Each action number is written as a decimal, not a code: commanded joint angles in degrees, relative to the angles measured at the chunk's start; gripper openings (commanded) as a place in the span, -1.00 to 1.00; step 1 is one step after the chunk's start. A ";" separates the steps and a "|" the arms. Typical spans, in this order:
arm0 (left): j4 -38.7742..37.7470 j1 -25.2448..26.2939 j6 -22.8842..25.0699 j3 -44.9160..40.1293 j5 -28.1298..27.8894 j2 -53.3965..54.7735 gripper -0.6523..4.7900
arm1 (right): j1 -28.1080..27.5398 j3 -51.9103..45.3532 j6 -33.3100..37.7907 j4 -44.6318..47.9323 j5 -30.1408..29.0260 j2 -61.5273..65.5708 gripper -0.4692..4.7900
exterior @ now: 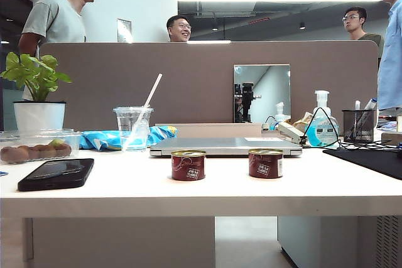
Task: Stack a can of tomatoes on the right onto the can of tomatoes on the left.
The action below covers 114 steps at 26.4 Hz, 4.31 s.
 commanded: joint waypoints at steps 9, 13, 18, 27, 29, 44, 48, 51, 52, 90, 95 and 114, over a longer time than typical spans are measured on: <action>-5.16 -1.03 0.55 10.03 19.26 20.72 -0.77 | 0.11 18.60 -3.67 -13.16 -18.03 26.32 -0.86; -5.55 -7.65 6.82 10.03 13.99 28.09 -0.77 | 0.90 19.19 -6.62 -13.40 -17.97 33.24 -0.86; -3.39 -17.75 7.85 10.03 2.27 33.81 -0.77 | 6.19 19.19 -10.12 -13.27 -17.05 40.26 -0.85; 2.56 -24.79 10.08 10.03 -4.72 37.20 -0.77 | 20.37 19.23 -16.11 -3.58 -3.32 55.12 -0.31; 2.10 -24.79 10.03 10.03 -6.25 37.18 -0.77 | 20.74 19.23 -17.97 0.37 -3.37 59.80 -0.14; -3.41 -24.85 10.10 10.01 -6.51 37.18 -0.77 | 20.31 32.00 -18.25 12.13 -3.19 93.70 0.74; -3.41 -24.87 10.08 10.01 -6.51 37.18 -0.77 | 20.28 33.73 -18.25 12.33 -2.47 96.72 0.77; -3.37 -24.85 10.08 10.01 -6.51 37.18 -0.77 | 20.20 33.59 -18.27 10.73 -1.88 97.85 0.79; -3.37 -24.85 10.08 10.01 -6.54 37.18 -0.77 | 20.09 33.59 -18.25 10.38 -1.81 98.14 0.79; -3.39 -24.85 10.10 10.01 -6.54 37.16 -0.77 | 21.49 43.47 -18.23 -0.50 -3.26 100.67 0.08; -3.39 -24.85 10.10 10.01 -6.54 37.18 -0.77 | 27.08 47.74 -18.25 -1.01 -4.85 100.37 0.08; -3.39 -24.85 10.10 10.01 -6.51 37.16 -0.77 | 32.63 47.89 -18.27 2.97 -2.89 105.57 0.08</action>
